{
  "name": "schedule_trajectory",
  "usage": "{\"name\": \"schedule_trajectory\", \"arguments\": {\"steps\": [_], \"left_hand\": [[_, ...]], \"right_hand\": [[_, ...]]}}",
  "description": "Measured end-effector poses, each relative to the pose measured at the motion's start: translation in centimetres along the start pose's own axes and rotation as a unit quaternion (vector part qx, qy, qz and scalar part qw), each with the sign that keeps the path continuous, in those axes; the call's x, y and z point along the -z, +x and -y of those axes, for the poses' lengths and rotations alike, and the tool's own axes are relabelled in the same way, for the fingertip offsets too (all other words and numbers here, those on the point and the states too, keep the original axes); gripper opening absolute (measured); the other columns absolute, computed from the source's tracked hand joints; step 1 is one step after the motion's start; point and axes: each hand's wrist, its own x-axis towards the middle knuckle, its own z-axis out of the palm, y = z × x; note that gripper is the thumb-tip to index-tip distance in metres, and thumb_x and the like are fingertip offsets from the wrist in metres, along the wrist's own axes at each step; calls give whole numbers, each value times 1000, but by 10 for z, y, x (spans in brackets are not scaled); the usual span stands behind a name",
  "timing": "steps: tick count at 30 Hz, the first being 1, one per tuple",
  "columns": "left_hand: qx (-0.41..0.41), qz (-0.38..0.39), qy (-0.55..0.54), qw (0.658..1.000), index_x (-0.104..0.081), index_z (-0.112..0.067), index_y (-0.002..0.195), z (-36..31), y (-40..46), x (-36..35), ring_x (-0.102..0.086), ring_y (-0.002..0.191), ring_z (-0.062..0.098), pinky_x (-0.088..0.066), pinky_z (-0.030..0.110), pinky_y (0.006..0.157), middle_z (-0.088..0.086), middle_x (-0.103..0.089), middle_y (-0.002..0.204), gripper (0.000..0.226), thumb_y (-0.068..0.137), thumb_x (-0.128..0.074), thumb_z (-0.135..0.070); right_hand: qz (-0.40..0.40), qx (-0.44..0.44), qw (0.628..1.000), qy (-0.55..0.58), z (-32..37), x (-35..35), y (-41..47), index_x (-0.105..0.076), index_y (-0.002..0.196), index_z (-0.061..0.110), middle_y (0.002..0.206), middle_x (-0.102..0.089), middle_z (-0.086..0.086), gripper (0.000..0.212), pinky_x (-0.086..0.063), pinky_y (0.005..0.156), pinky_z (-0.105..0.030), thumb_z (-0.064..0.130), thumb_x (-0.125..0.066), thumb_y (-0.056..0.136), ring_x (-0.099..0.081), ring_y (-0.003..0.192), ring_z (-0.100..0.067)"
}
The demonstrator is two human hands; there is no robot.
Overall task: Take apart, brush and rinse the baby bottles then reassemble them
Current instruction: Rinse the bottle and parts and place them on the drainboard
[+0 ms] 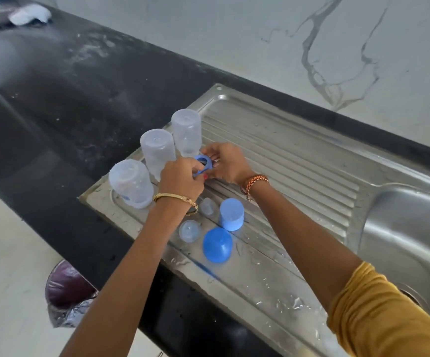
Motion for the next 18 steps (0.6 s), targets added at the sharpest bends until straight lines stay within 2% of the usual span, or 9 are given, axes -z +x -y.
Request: {"name": "schedule_trajectory", "arguments": {"steps": [4, 6, 9, 12, 13, 15, 16, 18], "left_hand": [[-8, -6, -1, 1000, -67, -2, 109, -1, 0, -3, -62, 99, 34, -49, 37, 89, 19, -68, 105, 26, 84, -64, -7], [-14, -9, -10, 1000, -68, -2, 108, -4, 0, -3, -63, 98, 33, -49, 37, 90, 18, -68, 105, 25, 84, -64, -7], [-23, -15, -20, 999, -69, -5, 104, -15, -2, 0, -64, 97, 29, -49, 33, 88, 13, -70, 104, 22, 83, -64, -7], [-57, -24, -40, 997, -69, -4, 104, -36, -8, 1, -65, 94, 25, -48, 28, 85, 11, -70, 103, 21, 84, -63, -6], [-72, -26, -49, 996, -69, -4, 104, -44, -11, 0, -65, 93, 23, -48, 26, 84, 11, -70, 103, 21, 84, -63, -6], [-98, -14, -80, 992, -70, -1, 101, -65, -21, -9, -65, 88, 18, -46, 21, 82, 12, -71, 99, 20, 83, -64, -4], [-106, 2, -100, 989, -70, 0, 98, -75, -28, -17, -64, 82, 17, -47, 21, 81, 13, -71, 96, 18, 81, -65, -2], [-120, 43, -141, 982, -71, -1, 86, -97, -46, -40, -60, 66, 8, -49, 21, 73, 13, -71, 83, 11, 76, -69, 2]], "right_hand": [[-3, -11, 1000, 19, -4, 0, -3, -59, 116, -1, 108, -66, -14, 61, -47, 86, -28, 11, -85, 63, -62, 94, -24], [1, -28, 999, 40, -5, 3, -6, -56, 120, -1, 108, -62, -12, 63, -47, 85, -27, 6, -84, 63, -57, 89, -18], [-15, -55, 994, 94, -5, 16, -14, -57, 118, -1, 97, -54, -5, 60, -46, 82, -27, -3, -81, 63, -50, 86, -15], [-60, -64, 988, 126, -2, 42, -39, -58, 115, 0, 96, -53, -3, 55, -48, 85, -29, -5, -79, 64, -49, 86, -14], [-87, -56, 986, 129, -1, 53, -51, -59, 110, 3, 92, -54, -1, 49, -48, 82, -26, -5, -78, 66, -49, 82, -12], [-170, -44, 979, 101, -6, 76, -81, -58, 92, 13, 76, -51, 5, 34, -41, 65, -15, -5, -75, 67, -45, 65, -5], [-217, -44, 972, 75, -12, 85, -98, -53, 81, 17, 67, -46, 7, 32, -35, 57, -13, -5, -71, 67, -40, 57, -2], [-297, -49, 953, 38, -26, 105, -136, -42, 62, 25, 55, -39, 11, 38, -31, 52, -13, -7, -63, 66, -35, 50, -2]]}}
